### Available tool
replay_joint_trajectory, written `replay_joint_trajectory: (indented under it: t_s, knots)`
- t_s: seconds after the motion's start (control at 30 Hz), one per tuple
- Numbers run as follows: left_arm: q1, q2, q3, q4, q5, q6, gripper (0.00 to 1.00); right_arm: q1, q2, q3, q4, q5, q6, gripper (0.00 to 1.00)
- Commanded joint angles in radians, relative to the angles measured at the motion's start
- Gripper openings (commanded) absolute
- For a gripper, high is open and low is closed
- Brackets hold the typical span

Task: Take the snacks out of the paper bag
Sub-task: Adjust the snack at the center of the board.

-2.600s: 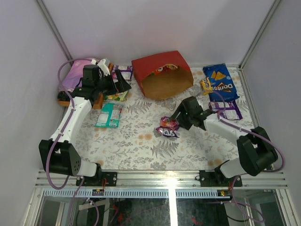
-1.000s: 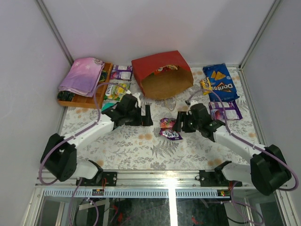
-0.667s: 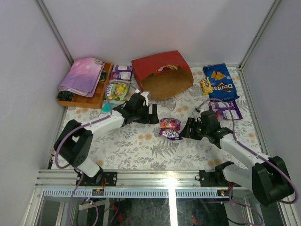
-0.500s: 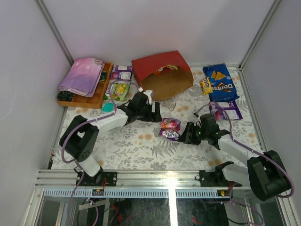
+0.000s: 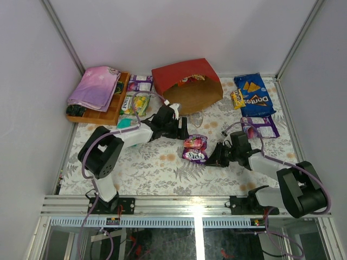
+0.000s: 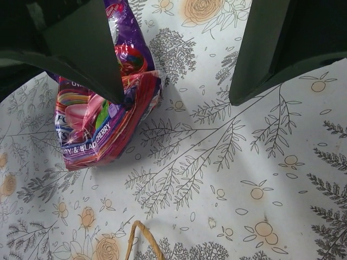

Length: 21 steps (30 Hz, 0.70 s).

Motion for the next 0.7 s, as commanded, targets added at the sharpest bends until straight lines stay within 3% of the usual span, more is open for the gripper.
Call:
replay_joint_trajectory:
  t_s: [0.0,0.1,0.27,0.37,0.67]
  knots:
    - [-0.003,0.014,0.031,0.087,0.024,0.029,0.78,-0.006,0.024,0.009,0.07,-0.029,0.014,0.14]
    - [-0.002,0.02,0.042,0.092,0.041,0.039,0.77,-0.007,0.041,0.007,0.089,-0.032,0.018,0.0]
    - [-0.003,0.042,0.062,0.084,0.069,0.045,0.69,-0.007,0.034,0.002,0.089,-0.028,0.013,0.0]
    - [-0.002,0.064,0.075,0.081,0.105,0.036,0.56,-0.008,0.026,0.01,0.057,-0.019,-0.009,0.0]
    - [-0.002,0.116,0.102,0.053,0.166,0.007,0.04,-0.008,0.033,0.007,0.05,-0.021,-0.024,0.0]
